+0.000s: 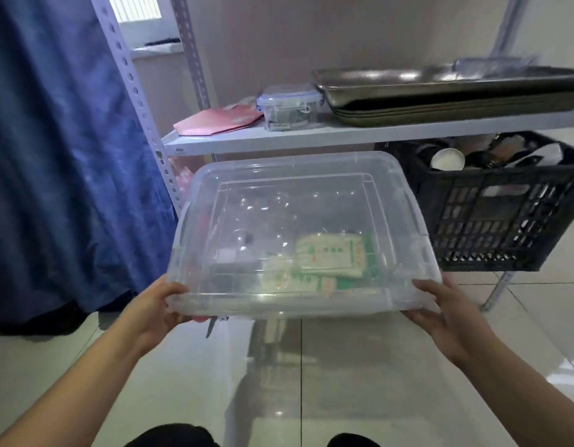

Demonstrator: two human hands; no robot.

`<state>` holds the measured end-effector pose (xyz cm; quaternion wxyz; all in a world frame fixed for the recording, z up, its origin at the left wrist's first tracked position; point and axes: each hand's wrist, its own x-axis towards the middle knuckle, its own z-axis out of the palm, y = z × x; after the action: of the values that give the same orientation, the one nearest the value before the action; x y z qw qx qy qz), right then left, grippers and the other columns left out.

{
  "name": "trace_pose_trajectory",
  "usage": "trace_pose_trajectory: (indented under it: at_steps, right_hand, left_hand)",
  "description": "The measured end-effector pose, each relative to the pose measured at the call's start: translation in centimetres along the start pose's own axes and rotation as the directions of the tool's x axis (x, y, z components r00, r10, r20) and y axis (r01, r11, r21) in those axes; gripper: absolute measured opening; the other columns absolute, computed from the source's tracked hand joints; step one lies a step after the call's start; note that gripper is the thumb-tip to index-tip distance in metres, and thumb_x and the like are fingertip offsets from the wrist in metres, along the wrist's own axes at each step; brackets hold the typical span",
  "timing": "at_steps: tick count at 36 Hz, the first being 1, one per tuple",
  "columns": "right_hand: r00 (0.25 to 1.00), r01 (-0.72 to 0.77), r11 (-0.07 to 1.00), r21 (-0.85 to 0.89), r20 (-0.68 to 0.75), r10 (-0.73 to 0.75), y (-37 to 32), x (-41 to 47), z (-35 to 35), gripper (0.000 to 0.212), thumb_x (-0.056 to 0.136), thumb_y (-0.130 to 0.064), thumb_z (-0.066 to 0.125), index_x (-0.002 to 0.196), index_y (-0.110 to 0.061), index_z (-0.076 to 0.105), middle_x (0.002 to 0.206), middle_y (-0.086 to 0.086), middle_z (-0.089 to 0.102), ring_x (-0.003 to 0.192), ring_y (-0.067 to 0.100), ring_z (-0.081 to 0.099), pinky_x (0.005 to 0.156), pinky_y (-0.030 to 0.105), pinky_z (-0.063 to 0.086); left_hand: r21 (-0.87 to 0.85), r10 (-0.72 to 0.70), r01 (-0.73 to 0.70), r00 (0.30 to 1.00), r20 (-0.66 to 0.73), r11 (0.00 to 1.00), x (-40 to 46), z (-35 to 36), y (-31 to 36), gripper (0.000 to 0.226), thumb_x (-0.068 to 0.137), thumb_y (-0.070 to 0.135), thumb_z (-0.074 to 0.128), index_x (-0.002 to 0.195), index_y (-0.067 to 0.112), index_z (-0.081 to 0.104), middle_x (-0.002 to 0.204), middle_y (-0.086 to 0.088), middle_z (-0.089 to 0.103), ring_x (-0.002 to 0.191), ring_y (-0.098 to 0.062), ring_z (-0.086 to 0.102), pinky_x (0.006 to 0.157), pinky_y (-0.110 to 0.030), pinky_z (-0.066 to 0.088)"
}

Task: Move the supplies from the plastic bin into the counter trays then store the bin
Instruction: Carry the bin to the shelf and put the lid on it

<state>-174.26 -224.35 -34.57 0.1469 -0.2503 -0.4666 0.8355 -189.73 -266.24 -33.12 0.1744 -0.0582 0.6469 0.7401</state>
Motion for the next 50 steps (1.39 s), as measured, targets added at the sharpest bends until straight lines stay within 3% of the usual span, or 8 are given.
trace_pose_trajectory:
  at_steps: [12, 19, 23, 26, 32, 36, 41, 50]
  right_hand:
    - [0.989, 0.119, 0.986, -0.115, 0.098, -0.108, -0.8, 4.2, 0.6, 0.065, 0.068, -0.012, 0.08, 0.125, -0.033, 0.059, 0.112, 0.003, 0.073, 0.094, 0.032, 0.071, 0.073, 0.042, 0.06]
    - [0.948, 0.318, 0.895, -0.313, 0.108, -0.299, -0.5, 5.0, 2.1, 0.069, 0.064, -0.025, 0.083, 0.126, -0.044, 0.059, 0.143, 0.005, 0.052, 0.111, 0.023, 0.065, 0.091, 0.046, 0.056]
    - [0.89, 0.426, 0.682, -0.594, 0.143, -0.432, -1.1, 5.6, 2.5, 0.061, 0.061, -0.053, 0.079, 0.119, -0.052, 0.06, 0.126, -0.003, 0.058, 0.09, 0.013, 0.069, 0.088, 0.048, 0.057]
    - [0.866, 0.382, 0.458, -0.803, 0.137, -0.482, -1.5, 6.8, 2.8, 0.07, 0.059, -0.071, 0.067, 0.126, -0.054, 0.052, 0.151, 0.0, 0.03, 0.134, 0.027, 0.04, 0.109, 0.051, 0.039]
    - [0.634, 0.381, 0.096, -0.919, 0.184, -0.751, -2.1, 10.6, 7.8, 0.028, 0.088, -0.033, 0.067, 0.114, -0.022, 0.072, 0.127, 0.013, 0.051, 0.121, 0.035, 0.038, 0.098, 0.04, 0.034]
    - [0.62, 0.362, -0.065, -0.93, 0.292, -0.728, -1.2, 12.9, 10.0, 0.034, 0.095, -0.017, 0.057, 0.128, -0.012, 0.064, 0.131, 0.015, 0.057, 0.127, 0.037, 0.041, 0.104, 0.05, 0.039]
    - [0.62, 0.439, -0.21, -0.874, 0.464, -0.633, -0.8, 14.8, 9.3, 0.052, 0.094, -0.008, 0.054, 0.145, -0.008, 0.043, 0.152, 0.013, 0.04, 0.148, 0.034, 0.017, 0.12, 0.049, 0.021]
    - [0.729, 0.275, -0.328, -0.904, 0.418, -0.542, -3.2, 18.4, 11.8, 0.074, 0.089, -0.024, 0.045, 0.155, -0.023, 0.011, 0.164, -0.002, 0.009, 0.15, 0.024, -0.013, 0.116, 0.061, 0.001]
  left_hand:
    - [0.077, -0.02, 0.02, 1.0, -0.001, 0.997, 4.7, 0.6, 1.1, 0.045, 0.075, 0.027, 0.073, 0.118, 0.019, 0.063, 0.118, -0.018, 0.065, 0.088, -0.037, 0.07, 0.086, -0.056, 0.055]
    - [0.069, 0.142, -0.152, 0.981, 0.129, 0.986, 5.8, 0.8, 0.4, 0.105, 0.056, 0.014, 0.097, 0.127, 0.069, 0.043, 0.127, 0.016, 0.061, 0.1, -0.032, 0.074, 0.075, -0.051, 0.06]
    - [0.211, 0.252, -0.265, 0.964, 0.085, 0.941, 6.1, 1.4, 0.5, 0.104, 0.065, 0.016, 0.093, 0.132, 0.07, 0.035, 0.111, 0.032, 0.065, 0.104, -0.025, 0.066, 0.059, -0.044, 0.06]
    - [0.254, 0.377, -0.361, 0.926, -0.012, 0.897, 6.6, 2.1, 1.1, 0.092, 0.059, 0.037, 0.091, 0.124, 0.074, 0.037, 0.101, 0.043, 0.063, 0.096, -0.01, 0.066, 0.05, -0.024, 0.056]
    - [0.68, 0.739, -0.496, 0.666, -0.102, 0.541, 10.5, 5.1, 3.2, 0.052, 0.077, 0.033, 0.083, 0.121, 0.041, 0.057, 0.144, 0.0, 0.044, 0.129, -0.019, 0.046, 0.103, -0.034, 0.042]
    - [0.813, 0.838, -0.484, 0.546, -0.007, 0.322, 13.0, 8.0, 3.9, 0.025, 0.091, 0.018, 0.069, 0.116, 0.017, 0.07, 0.13, -0.01, 0.059, 0.119, -0.017, 0.043, 0.094, -0.006, 0.031]
    - [0.849, 0.829, -0.475, 0.553, 0.083, 0.232, 14.7, 8.7, 2.7, 0.04, 0.1, 0.015, 0.054, 0.139, 0.014, 0.056, 0.144, -0.012, 0.05, 0.14, -0.028, 0.039, 0.116, -0.043, 0.035]
    - [0.841, 0.824, -0.495, 0.556, 0.113, 0.219, 17.1, 8.5, 4.6, 0.038, 0.1, 0.006, 0.052, 0.138, 0.01, 0.058, 0.143, -0.018, 0.051, 0.14, -0.036, 0.037, 0.115, -0.046, 0.033]
